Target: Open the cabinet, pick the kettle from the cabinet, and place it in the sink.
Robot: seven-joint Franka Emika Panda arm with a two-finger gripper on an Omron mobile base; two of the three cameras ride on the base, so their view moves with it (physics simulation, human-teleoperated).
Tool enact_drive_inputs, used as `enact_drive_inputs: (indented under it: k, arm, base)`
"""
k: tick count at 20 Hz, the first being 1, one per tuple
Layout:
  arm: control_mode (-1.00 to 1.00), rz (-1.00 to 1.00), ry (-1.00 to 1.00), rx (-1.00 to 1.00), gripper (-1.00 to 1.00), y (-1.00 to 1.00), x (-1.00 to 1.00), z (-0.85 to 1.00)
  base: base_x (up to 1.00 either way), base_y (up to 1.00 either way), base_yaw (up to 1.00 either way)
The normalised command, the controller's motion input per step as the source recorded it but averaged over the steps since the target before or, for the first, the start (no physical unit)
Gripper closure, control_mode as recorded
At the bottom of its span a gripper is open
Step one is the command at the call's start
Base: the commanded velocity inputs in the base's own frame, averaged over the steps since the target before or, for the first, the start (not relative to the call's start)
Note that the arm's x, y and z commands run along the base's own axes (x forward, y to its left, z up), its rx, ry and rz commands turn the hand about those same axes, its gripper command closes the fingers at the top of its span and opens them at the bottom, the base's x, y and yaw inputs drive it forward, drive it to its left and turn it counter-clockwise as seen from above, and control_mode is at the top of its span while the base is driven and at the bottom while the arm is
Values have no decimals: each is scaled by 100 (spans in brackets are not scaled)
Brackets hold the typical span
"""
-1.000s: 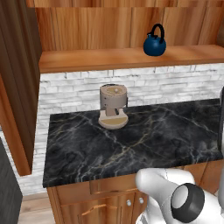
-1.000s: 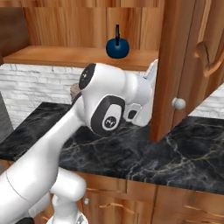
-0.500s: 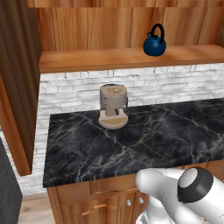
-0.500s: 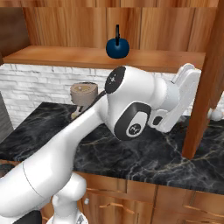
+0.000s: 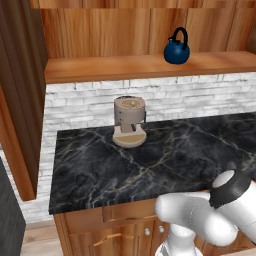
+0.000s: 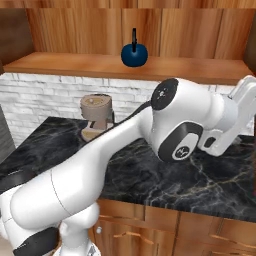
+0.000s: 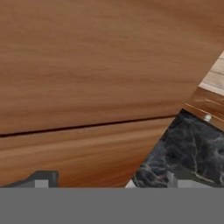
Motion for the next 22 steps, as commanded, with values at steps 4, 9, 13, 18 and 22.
enact_drive_inputs:
  k: [4, 9, 13, 18, 22]
  arm:
    - [-100, 0, 0, 0, -100, -35, 0, 0]
    - [-100, 0, 0, 0, -100, -15, 9, -1]
    - [-100, 0, -2, 0, -100, 3, 8, -3]
    - [-100, 1, -6, 0, -100, 33, -4, -6]
    - [-100, 3, -12, -1, -100, 52, -7, -6]
  base:
    - [0, 0, 0]
    - [0, 0, 0]
    - [0, 0, 0]
    - [0, 0, 0]
    - [0, 0, 0]
